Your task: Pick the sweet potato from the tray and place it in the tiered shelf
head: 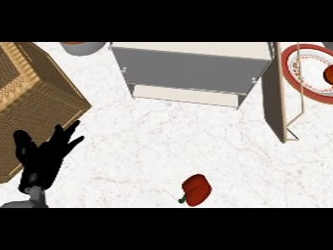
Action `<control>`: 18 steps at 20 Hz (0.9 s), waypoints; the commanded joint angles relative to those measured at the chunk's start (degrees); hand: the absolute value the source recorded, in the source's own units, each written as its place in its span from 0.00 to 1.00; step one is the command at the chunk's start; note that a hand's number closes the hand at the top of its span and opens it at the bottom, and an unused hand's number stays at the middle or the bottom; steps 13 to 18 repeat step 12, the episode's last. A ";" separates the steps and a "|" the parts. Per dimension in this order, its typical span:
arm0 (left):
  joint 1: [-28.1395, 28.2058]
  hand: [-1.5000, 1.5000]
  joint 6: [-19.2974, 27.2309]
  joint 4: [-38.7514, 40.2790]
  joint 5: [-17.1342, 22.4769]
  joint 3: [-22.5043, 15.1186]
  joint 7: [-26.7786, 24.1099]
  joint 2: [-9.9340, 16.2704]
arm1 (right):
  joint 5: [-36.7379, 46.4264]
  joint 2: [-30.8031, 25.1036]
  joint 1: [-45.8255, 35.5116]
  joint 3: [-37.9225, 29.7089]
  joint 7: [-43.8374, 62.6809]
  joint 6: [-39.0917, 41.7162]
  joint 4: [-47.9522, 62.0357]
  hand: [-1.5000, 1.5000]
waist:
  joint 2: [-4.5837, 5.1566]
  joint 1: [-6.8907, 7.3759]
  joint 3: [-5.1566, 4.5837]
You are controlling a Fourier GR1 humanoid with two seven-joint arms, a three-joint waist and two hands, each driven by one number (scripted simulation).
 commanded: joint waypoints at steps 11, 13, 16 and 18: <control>0.05 0.50 2.41 4.29 -2.07 0.45 -0.15 -1.76 | -12.87 -13.31 18.51 -8.10 7.22 14.88 -28.46 0.00 | 0.20 -1.12 -0.51; -0.52 0.50 -1.33 2.64 1.17 3.20 1.72 1.95 | -13.80 -13.55 20.34 -8.30 7.72 15.79 -30.48 0.00 | 0.21 -0.73 -0.51; -0.52 0.50 -1.33 2.64 1.17 3.20 1.72 1.95 | -13.80 -13.55 20.34 -8.30 7.72 15.79 -30.48 0.00 | 0.21 -0.73 -0.51; -0.52 0.50 -1.33 2.64 1.17 3.20 1.72 1.95 | -13.80 -13.55 20.34 -8.30 7.72 15.79 -30.48 0.00 | 0.21 -0.73 -0.51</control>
